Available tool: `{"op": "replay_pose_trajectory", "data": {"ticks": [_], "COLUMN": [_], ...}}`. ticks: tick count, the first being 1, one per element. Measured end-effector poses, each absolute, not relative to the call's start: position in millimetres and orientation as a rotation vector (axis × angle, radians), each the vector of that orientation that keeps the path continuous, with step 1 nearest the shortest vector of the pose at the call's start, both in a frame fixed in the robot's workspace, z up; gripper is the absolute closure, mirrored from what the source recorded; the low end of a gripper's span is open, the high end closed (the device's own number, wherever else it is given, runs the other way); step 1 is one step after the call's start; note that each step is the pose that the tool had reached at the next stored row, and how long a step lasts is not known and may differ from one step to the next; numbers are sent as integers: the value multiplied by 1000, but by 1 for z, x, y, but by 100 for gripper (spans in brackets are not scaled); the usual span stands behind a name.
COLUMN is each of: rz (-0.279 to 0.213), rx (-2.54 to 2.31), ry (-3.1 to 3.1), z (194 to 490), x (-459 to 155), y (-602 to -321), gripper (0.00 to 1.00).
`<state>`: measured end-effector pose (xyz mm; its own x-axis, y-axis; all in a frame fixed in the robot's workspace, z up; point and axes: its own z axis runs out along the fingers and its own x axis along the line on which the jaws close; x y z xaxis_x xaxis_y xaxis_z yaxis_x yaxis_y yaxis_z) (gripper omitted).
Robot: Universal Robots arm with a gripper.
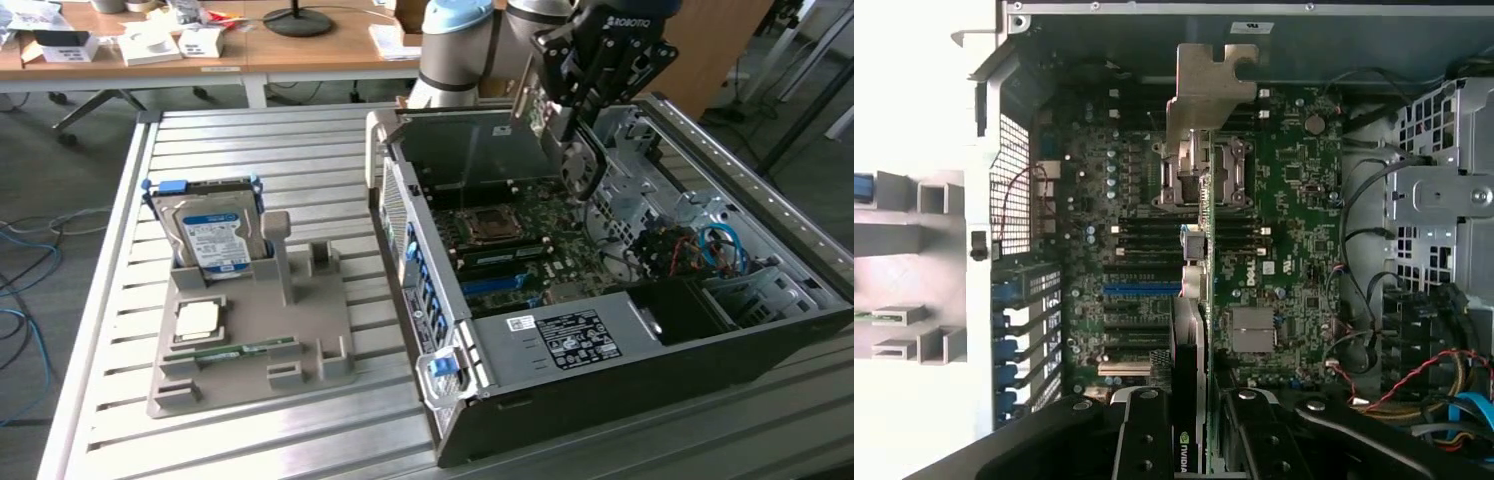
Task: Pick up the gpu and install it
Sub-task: 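Pick up the gpu and move the gpu toward the slot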
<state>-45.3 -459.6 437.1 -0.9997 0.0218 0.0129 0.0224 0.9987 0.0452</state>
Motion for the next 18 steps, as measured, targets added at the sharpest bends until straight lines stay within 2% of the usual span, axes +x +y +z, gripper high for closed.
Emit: {"op": "replay_pose_trajectory", "data": {"ticks": [18], "rz": [-71], "rx": [0], "ry": [-3128], "z": [429], "x": [-45], "y": [-456], "gripper": [74]}}
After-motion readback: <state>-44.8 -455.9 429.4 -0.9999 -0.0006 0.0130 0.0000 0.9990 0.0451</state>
